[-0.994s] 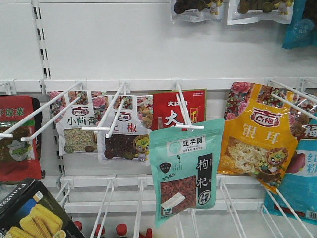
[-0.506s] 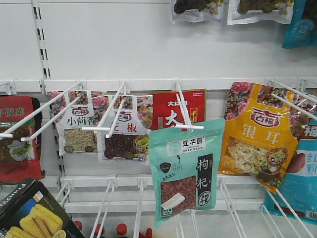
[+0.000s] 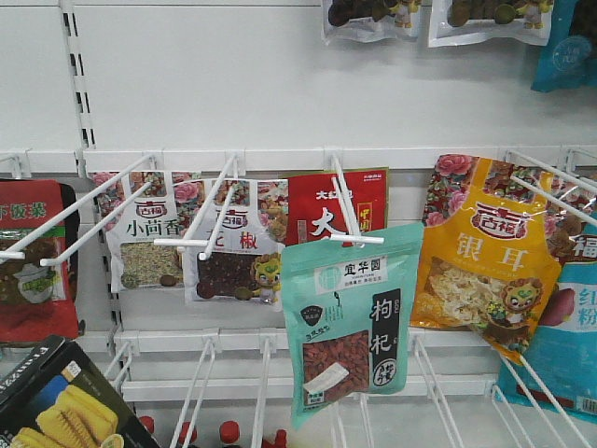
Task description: Pick snacks and fruit into basket
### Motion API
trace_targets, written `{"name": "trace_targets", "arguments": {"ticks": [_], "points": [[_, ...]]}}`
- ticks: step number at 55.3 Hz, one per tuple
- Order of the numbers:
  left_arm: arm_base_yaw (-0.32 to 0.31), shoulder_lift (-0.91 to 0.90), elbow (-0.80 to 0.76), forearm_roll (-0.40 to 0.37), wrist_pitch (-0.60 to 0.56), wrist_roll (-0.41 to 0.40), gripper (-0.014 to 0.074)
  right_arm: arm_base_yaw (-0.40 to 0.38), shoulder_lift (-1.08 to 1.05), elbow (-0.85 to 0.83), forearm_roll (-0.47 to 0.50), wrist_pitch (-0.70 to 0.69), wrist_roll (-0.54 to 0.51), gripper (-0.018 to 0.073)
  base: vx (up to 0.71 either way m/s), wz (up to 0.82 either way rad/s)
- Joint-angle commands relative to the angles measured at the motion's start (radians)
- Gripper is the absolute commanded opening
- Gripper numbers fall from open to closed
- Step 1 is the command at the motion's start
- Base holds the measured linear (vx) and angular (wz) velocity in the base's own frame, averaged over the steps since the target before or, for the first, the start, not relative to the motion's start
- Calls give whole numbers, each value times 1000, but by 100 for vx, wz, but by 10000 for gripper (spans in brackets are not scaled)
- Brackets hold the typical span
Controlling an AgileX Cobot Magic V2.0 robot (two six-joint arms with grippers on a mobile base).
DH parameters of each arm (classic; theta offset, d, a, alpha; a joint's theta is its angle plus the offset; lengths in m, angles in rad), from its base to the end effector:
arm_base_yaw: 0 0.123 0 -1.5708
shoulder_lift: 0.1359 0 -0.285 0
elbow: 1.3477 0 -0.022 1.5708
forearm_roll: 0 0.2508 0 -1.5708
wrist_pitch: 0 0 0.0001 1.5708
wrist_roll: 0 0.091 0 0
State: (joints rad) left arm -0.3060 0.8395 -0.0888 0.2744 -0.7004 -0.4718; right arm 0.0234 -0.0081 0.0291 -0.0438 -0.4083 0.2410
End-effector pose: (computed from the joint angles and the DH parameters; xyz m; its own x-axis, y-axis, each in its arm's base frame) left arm 0.1296 -0.0576 0.2234 -0.1022 -0.2330 -0.9671 0.4520 0.8551 -0.2538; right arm 0.0471 0.0027 0.2393 0.4395 0.2098 -0.8734 -0.1291 0.9770 0.1697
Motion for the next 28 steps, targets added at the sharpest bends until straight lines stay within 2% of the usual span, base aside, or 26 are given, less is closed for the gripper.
{"name": "trace_targets", "arguments": {"ticks": [1,7,13,21,28], "points": [[-5,-7,-19,-11,-61,8,0,2,-11,5,-1,-158,47,-8,0,0],[-5,-7,-19,-5,-86,8,0,2,-11,-9,-1,-158,99,-8,0,0],[-5,-7,-19,4,-115,8,0,2,-11,-44,-1,-140,102,-8,0,0],[-5,-7,-19,112,-119,8,0,2,47,-118,-4,-118,102,-8,0,0],[-5,-7,-19,144,-146,8,0,2,166,-198,-25,-119,102,-8,0,0]]}}
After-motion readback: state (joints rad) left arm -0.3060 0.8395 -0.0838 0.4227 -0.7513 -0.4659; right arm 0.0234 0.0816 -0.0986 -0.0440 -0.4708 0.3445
